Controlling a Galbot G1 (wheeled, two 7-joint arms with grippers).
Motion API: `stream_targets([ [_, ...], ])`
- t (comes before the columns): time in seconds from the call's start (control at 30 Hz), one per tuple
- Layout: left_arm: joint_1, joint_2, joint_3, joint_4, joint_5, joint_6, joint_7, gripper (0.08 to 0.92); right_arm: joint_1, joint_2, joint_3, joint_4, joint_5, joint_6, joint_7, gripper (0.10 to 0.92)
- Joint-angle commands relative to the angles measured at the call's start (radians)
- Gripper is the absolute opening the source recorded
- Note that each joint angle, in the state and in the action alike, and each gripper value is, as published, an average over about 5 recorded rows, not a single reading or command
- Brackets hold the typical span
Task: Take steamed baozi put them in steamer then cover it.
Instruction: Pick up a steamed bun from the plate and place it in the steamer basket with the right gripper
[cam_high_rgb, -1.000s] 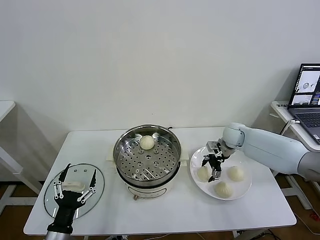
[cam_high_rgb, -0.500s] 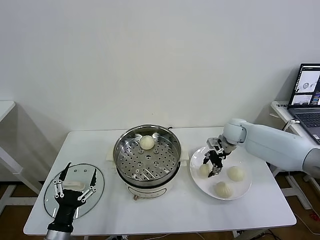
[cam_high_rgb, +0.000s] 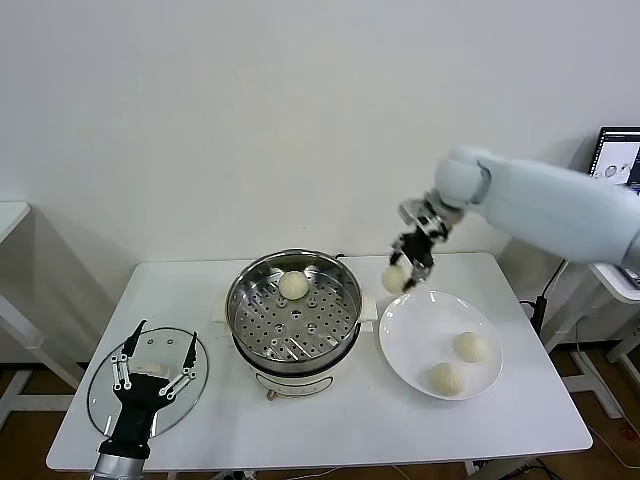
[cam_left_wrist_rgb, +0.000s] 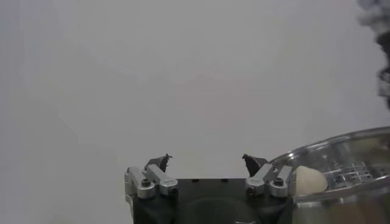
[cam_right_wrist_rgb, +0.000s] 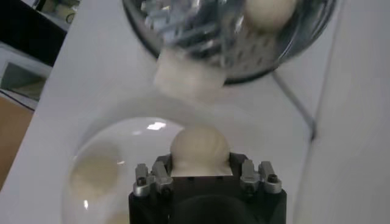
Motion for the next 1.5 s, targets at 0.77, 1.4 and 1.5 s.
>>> stream_targets([
  [0.77,-0.003,-0.006,-0.006,0.008,0.001,-0.017,-0.008,0.823,-0.071,0.503,-0.158,-0.060,0.182,-0.186,0.284,0.636],
  [1.4,-0.004,-0.007,-0.013,0.008,0.000,-0.017,-0.016,0.823,-0.125,0.509,-0.135,-0.089,0.170,-0.188,0.291,0.702],
  [1.5,-0.003,-0.007,-0.014,0.007,0.000,-0.018,-0.016,0.823,-0.108,0.483,-0.129,-0.070,0.170,-0.189,0.287,0.764],
])
